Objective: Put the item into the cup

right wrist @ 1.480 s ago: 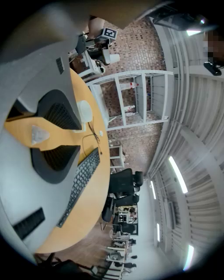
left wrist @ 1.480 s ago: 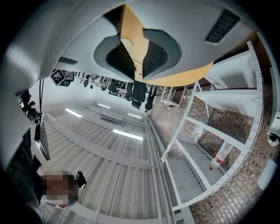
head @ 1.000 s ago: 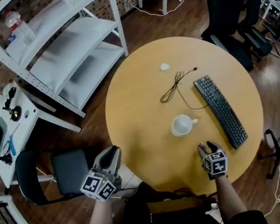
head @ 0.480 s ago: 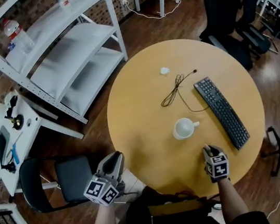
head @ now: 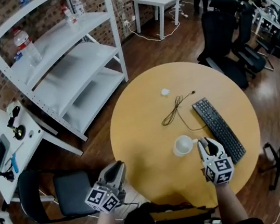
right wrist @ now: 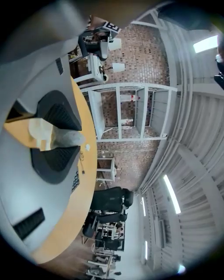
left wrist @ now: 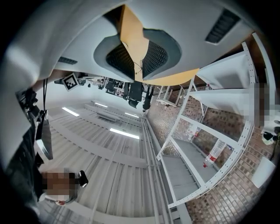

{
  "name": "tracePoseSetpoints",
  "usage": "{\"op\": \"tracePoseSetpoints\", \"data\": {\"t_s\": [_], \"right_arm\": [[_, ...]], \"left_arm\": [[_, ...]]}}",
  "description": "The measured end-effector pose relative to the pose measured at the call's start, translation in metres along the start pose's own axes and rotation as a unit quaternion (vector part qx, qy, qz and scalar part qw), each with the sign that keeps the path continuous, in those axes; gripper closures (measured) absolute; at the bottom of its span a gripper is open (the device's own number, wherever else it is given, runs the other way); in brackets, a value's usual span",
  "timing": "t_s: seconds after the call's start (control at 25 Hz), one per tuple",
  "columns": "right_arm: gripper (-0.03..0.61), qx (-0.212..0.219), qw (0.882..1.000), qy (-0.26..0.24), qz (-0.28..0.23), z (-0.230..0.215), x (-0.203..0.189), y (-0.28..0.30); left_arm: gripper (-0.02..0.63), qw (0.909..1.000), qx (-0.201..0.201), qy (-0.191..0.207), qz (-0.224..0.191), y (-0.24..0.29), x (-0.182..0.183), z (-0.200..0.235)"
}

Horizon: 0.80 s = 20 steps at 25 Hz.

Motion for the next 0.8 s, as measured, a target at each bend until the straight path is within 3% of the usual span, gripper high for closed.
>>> {"op": "tracePoseSetpoints", "data": {"t_s": [0.16,0.4,0.8], "right_arm": [[0.477,0.013,1.0,0.002,-0.028,0.017,0.017,0.018],[0.467,0.004,1.0,0.013,-0.025,0.036,0.005,0.038],[0.433,-0.021,0.998,0.055,0.0,0.039,-0.017,0.038]], "left_arm": [[0.557,0.9998,0.017,0.01,-0.004,-0.018,0.009,0.01],[0.557,0.999,0.039,0.024,-0.001,-0.044,0.023,0.035],[0.557,0.9996,0.01,0.022,0.017,-0.034,0.027,0.061]]}}
Point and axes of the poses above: the fingertips, and each gripper's own axes: y forward along the fingers, z to its left, x out of its top, the point moved 8 cm from there along -y, backward along the fingers, and after that the axes turned 15 degrees about -x, right-handed, at the moved point
